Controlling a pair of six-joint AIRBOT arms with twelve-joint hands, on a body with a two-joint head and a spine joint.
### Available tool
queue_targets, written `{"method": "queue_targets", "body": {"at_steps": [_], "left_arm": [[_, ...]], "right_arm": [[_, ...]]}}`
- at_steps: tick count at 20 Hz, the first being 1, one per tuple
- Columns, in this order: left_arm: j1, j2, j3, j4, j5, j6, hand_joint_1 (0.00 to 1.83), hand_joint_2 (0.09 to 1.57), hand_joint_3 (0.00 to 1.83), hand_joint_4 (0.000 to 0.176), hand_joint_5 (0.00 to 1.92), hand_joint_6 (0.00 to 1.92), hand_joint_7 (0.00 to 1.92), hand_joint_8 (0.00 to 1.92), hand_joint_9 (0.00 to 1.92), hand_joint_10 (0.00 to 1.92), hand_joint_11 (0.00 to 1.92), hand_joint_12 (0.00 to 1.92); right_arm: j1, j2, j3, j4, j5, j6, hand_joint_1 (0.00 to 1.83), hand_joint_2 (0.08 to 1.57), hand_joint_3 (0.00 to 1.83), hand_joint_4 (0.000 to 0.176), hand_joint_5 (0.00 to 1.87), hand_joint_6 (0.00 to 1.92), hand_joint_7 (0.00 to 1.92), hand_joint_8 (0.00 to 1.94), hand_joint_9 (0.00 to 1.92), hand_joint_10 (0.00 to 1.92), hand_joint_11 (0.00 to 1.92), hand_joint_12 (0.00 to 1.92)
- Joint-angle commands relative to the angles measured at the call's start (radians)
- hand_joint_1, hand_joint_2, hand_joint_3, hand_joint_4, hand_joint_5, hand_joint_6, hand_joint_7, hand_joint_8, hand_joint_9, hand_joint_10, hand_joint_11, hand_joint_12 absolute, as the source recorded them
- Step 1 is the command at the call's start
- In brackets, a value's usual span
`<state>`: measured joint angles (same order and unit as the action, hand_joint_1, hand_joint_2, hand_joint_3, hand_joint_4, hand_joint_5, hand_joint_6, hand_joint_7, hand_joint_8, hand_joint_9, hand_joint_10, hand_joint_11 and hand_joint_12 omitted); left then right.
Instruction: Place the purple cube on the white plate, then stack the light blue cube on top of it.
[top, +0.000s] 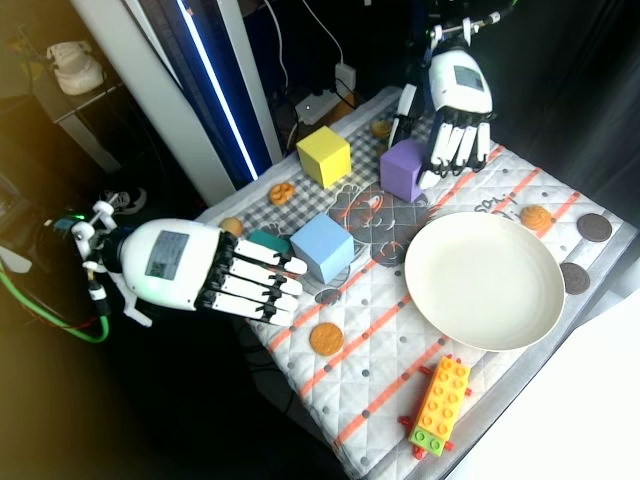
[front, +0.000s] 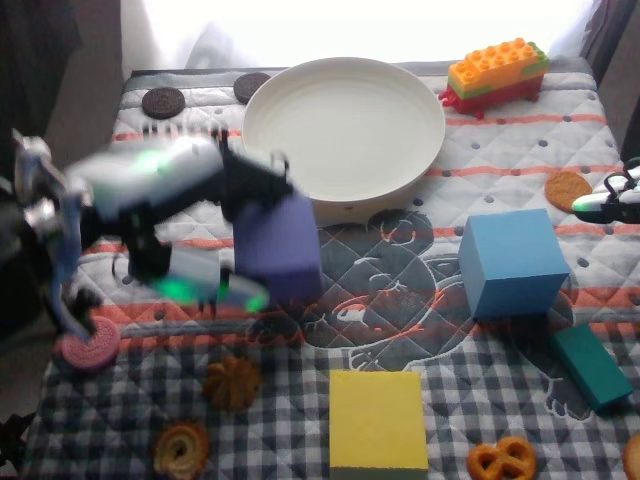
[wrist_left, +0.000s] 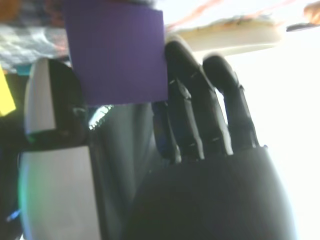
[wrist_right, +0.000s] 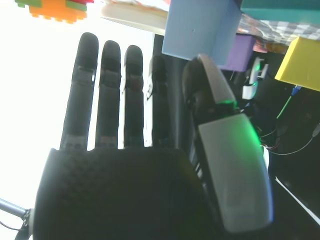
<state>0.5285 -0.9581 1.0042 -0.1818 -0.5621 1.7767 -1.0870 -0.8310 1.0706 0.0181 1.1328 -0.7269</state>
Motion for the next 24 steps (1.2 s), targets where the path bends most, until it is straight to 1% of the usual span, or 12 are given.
{"method": "queue_targets", "body": {"at_steps": [1, 4, 7, 12, 13, 14, 15, 18, 21, 22, 23, 24], "left_arm": [[-0.031, -0.001, 0.013, 0.000, -0.135, -0.003, 1.24, 1.15, 0.00, 0.000, 1.00, 0.74, 0.87, 1.37, 0.65, 1.33, 0.36, 1.76], [-0.149, -0.050, 0.103, -0.001, -0.058, -0.003, 1.27, 1.09, 0.00, 0.000, 1.13, 0.52, 0.98, 1.19, 0.84, 1.02, 0.57, 1.49], [-0.227, -0.127, 0.214, -0.046, 0.015, -0.003, 1.25, 1.15, 0.00, 0.000, 1.00, 0.65, 0.89, 1.38, 1.00, 1.10, 0.98, 1.42], [-0.305, -0.283, 0.427, -0.118, 0.174, -0.003, 1.26, 1.15, 0.00, 0.000, 1.01, 0.63, 0.89, 1.38, 1.07, 0.97, 1.01, 1.25], [-0.309, -0.310, 0.464, -0.118, 0.207, -0.003, 1.25, 1.16, 0.00, 0.000, 0.99, 0.64, 0.87, 1.40, 1.08, 1.02, 1.01, 1.35], [-0.311, -0.335, 0.496, -0.119, 0.228, -0.003, 1.25, 1.15, 0.00, 0.000, 0.92, 0.97, 0.90, 1.20, 1.07, 1.27, 1.07, 1.54], [-0.311, -0.360, 0.525, -0.120, 0.247, -0.003, 1.24, 1.15, 0.00, 0.000, 0.90, 1.06, 0.90, 1.18, 0.93, 1.41, 0.90, 1.67], [-0.311, -0.410, 0.577, -0.121, 0.293, 0.015, 1.16, 1.12, 0.00, 0.000, 0.96, 0.98, 0.75, 1.27, 0.65, 1.65, 0.59, 1.91], [-0.300, -0.434, 0.583, -0.264, 0.309, 0.227, 1.22, 1.18, 0.00, 0.000, 0.83, 1.18, 0.82, 1.25, 0.69, 1.34, 0.65, 1.53], [-0.297, -0.436, 0.578, -0.301, 0.309, 0.285, 1.22, 1.20, 0.00, 0.000, 0.84, 0.98, 0.80, 1.48, 0.58, 1.13, 0.47, 1.43], [-0.295, -0.436, 0.575, -0.311, 0.309, 0.301, 1.10, 1.10, 0.00, 0.000, 0.75, 0.36, 0.66, 0.87, 0.56, 0.94, 0.36, 1.34], [-0.291, -0.435, 0.572, -0.322, 0.304, 0.301, 1.06, 1.05, 0.00, 0.000, 0.74, 0.11, 0.66, 0.56, 0.57, 0.76, 0.32, 1.23]], "right_arm": [[0.010, 0.005, 0.000, 0.023, 0.120, 0.002, 0.71, 1.35, 0.00, 0.038, 0.54, 0.00, 0.58, 0.00, 0.57, 0.01, 0.50, 0.27], [0.010, 0.004, 0.001, 0.023, 0.120, 0.002, 0.70, 1.35, 0.00, 0.041, 0.54, 0.00, 0.58, 0.00, 0.57, 0.00, 0.50, 0.27], [0.013, -0.004, 0.006, 0.023, 0.120, 0.002, 0.71, 1.35, 0.00, 0.027, 0.55, 0.00, 0.56, 0.00, 0.55, 0.00, 0.50, 0.26], [0.031, -0.016, 0.017, 0.009, 0.119, 0.002, 0.66, 1.35, 0.00, 0.061, 0.52, 0.00, 0.54, 0.00, 0.56, 0.00, 0.51, 0.28], [0.036, -0.019, 0.020, 0.003, 0.119, 0.002, 0.67, 1.34, 0.00, 0.059, 0.53, 0.00, 0.53, 0.00, 0.55, 0.00, 0.50, 0.28], [0.042, -0.022, 0.022, -0.001, 0.118, 0.002, 0.68, 1.35, 0.00, 0.055, 0.53, 0.00, 0.53, 0.00, 0.55, 0.00, 0.51, 0.28], [0.043, -0.024, 0.024, -0.002, 0.118, 0.002, 0.69, 1.35, 0.00, 0.057, 0.53, 0.00, 0.53, 0.00, 0.55, 0.00, 0.52, 0.29], [0.045, -0.027, 0.027, -0.005, 0.118, 0.002, 0.70, 1.36, 0.00, 0.054, 0.54, 0.00, 0.55, 0.00, 0.59, 0.00, 0.52, 0.37], [0.052, -0.032, 0.030, -0.007, 0.119, 0.002, 0.74, 1.35, 0.00, 0.063, 0.55, 0.00, 0.57, 0.00, 0.62, 0.01, 0.56, 0.42], [0.053, -0.032, 0.030, -0.008, 0.119, 0.003, 0.74, 1.34, 0.00, 0.068, 0.55, 0.00, 0.56, 0.00, 0.62, 0.01, 0.57, 0.43], [0.053, -0.032, 0.030, -0.009, 0.119, 0.004, 0.71, 1.34, 0.00, 0.071, 0.55, 0.00, 0.56, 0.00, 0.61, 0.00, 0.56, 0.43], [0.053, -0.031, 0.030, -0.009, 0.119, 0.005, 0.69, 1.34, 0.00, 0.077, 0.55, 0.00, 0.56, 0.00, 0.61, 0.00, 0.55, 0.44]]}}
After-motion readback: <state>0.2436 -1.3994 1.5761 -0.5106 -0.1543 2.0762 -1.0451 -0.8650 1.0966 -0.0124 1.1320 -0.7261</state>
